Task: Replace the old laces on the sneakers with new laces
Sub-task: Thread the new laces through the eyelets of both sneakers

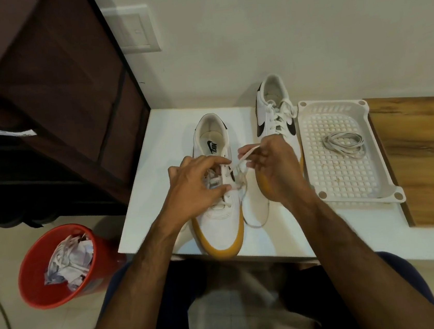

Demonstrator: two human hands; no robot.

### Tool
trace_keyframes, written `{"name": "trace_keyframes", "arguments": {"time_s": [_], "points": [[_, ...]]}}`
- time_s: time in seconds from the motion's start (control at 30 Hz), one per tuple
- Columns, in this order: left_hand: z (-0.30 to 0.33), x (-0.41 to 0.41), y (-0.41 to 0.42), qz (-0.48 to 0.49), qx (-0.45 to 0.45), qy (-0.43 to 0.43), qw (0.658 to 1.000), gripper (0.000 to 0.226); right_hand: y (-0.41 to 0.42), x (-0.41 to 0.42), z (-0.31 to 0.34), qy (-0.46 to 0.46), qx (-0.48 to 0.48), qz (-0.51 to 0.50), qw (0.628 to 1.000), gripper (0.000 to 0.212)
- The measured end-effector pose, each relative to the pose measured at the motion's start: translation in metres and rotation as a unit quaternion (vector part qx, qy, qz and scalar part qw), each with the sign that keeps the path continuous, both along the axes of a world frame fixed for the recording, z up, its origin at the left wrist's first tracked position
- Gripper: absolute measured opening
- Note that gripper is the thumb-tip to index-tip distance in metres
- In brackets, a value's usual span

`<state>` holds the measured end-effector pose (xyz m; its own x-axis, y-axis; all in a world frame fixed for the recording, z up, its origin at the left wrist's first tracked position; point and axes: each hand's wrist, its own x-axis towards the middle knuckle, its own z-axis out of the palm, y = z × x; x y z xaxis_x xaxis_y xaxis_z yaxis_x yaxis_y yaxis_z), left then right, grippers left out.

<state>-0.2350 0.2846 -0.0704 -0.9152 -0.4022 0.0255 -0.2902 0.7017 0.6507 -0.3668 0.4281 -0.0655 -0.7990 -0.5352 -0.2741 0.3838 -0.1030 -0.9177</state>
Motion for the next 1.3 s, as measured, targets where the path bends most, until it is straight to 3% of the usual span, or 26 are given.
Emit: {"name": "trace_keyframes", "arguments": {"time_s": [0.07, 0.1, 0.17, 0.23, 0.3, 0.4, 0.5, 0.6, 0.67, 0.7, 0.73, 0.77, 0.83, 0.93, 1.0, 1.07, 1.13, 1.23, 1.3], "points": [[-0.001, 0.0, -0.003, 0.008, 0.051, 0.013, 0.999, 0.032, 0.009, -0.006, 0.009, -0.101, -0.069, -0.059, 0.991, 0.035], [-0.001, 0.001, -0.004, 0.009, 0.073, 0.022, 0.997, 0.031, 0.012, -0.007, 0.013, -0.098, -0.067, -0.064, 0.991, 0.034], [-0.001, 0.001, -0.006, 0.012, 0.086, 0.029, 0.996, 0.042, 0.015, -0.005, 0.011, 0.04, 0.066, 0.005, 0.997, 0.021], [-0.002, 0.002, -0.008, 0.013, 0.081, 0.022, 0.996, 0.057, 0.012, 0.001, 0.004, 0.207, 0.23, 0.13, 0.942, 0.009], [-0.003, 0.002, -0.01, 0.014, 0.089, 0.02, 0.996, 0.061, 0.006, 0.006, -0.004, 0.297, 0.286, 0.223, 0.884, 0.011], [-0.002, 0.002, -0.011, 0.011, 0.11, 0.024, 0.994, 0.065, 0.004, 0.011, -0.007, 0.329, 0.3, 0.237, 0.864, 0.013], [-0.001, 0.002, -0.011, 0.02, 0.122, 0.025, 0.992, 0.076, 0.006, 0.006, -0.004, 0.274, 0.212, 0.176, 0.921, 0.011], [-0.001, 0.002, -0.012, 0.013, 0.137, 0.039, 0.99, 0.075, 0.011, -0.003, 0.005, 0.133, 0.008, 0.014, 0.991, 0.01], [-0.001, 0.003, -0.012, 0.011, 0.147, 0.043, 0.988, 0.073, 0.017, -0.008, 0.011, 0.004, -0.123, -0.05, 0.991, 0.017], [-0.002, 0.002, -0.012, 0.009, 0.152, 0.045, 0.987, 0.074, 0.02, -0.008, 0.013, -0.04, -0.133, -0.059, 0.989, 0.018], [-0.002, 0.002, -0.012, 0.01, 0.154, 0.046, 0.987, 0.076, 0.021, -0.008, 0.012, -0.037, -0.084, -0.056, 0.994, 0.017], [-0.003, 0.002, -0.013, 0.011, 0.156, 0.045, 0.987, 0.079, 0.02, -0.006, 0.011, 0.022, 0.014, -0.028, 0.999, 0.016], [-0.005, 0.002, -0.014, 0.016, 0.153, 0.039, 0.987, 0.084, 0.017, 0.001, 0.003, 0.179, 0.189, 0.069, 0.963, 0.024], [-0.006, 0.002, -0.014, 0.021, 0.151, 0.032, 0.988, 0.076, 0.006, 0.009, -0.005, 0.263, 0.265, 0.217, 0.902, 0.034], [-0.006, 0.002, -0.014, 0.024, 0.15, 0.03, 0.988, 0.077, 0.003, 0.01, -0.009, 0.315, 0.311, 0.246, 0.862, 0.029], [-0.004, 0.001, -0.014, 0.024, 0.146, 0.031, 0.989, 0.081, 0.005, 0.007, -0.01, 0.355, 0.315, 0.234, 0.849, 0.019], [-0.001, 0.001, -0.012, 0.02, 0.147, 0.03, 0.988, 0.082, 0.009, 0.003, -0.006, 0.327, 0.244, 0.193, 0.892, 0.02], [0.001, 0.003, -0.011, 0.012, 0.152, 0.042, 0.987, 0.078, 0.016, -0.006, 0.003, 0.173, 0.058, 0.053, 0.982, 0.025], [-0.001, 0.003, -0.013, 0.008, 0.157, 0.052, 0.986, 0.073, 0.022, -0.014, 0.004, 0.058, -0.058, -0.038, 0.996, 0.025]]}}
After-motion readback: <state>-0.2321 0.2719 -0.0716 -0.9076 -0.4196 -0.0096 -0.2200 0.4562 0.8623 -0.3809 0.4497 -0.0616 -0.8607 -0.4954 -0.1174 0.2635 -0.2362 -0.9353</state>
